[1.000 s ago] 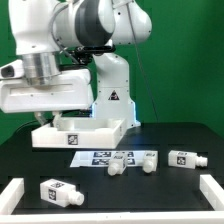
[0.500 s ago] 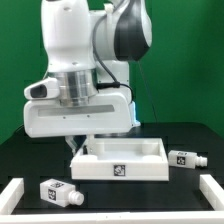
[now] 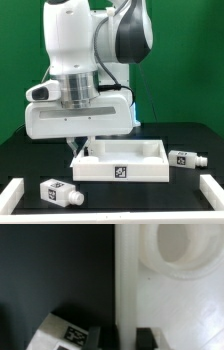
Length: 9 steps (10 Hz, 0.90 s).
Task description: Assemble one leg
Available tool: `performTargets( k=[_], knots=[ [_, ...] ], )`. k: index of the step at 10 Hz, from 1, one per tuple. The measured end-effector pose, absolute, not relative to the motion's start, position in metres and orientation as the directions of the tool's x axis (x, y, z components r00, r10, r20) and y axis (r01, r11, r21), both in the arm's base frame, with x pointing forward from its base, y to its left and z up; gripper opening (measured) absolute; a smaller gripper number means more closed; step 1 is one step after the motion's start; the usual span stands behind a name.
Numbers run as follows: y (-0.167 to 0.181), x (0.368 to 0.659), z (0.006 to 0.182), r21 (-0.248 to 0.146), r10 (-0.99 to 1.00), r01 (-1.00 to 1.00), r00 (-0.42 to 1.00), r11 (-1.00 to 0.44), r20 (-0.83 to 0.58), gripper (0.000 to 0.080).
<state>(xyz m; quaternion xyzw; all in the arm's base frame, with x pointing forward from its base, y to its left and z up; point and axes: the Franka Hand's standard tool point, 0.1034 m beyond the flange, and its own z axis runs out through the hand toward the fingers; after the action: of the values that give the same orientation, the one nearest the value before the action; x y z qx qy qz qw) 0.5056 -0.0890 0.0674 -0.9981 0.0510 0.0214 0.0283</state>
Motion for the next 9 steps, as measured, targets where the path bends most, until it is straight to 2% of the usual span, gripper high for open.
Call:
performTargets(
  k=[1,7,9],
  knots=[
    [-0.082,0.513,0.069,-0.052,-0.094,-0.096,0.995,-0.994,-0.035,0.0055],
    [-0.034,0.528,0.019,-0.034,-0.070,-0.072,0.997,-0.997,-0.041,0.0055],
    [-0.023,0.549,0.013,-0.031,-0.064,-0.065,0.998,-0.997,-0.026,0.0056]
  ],
)
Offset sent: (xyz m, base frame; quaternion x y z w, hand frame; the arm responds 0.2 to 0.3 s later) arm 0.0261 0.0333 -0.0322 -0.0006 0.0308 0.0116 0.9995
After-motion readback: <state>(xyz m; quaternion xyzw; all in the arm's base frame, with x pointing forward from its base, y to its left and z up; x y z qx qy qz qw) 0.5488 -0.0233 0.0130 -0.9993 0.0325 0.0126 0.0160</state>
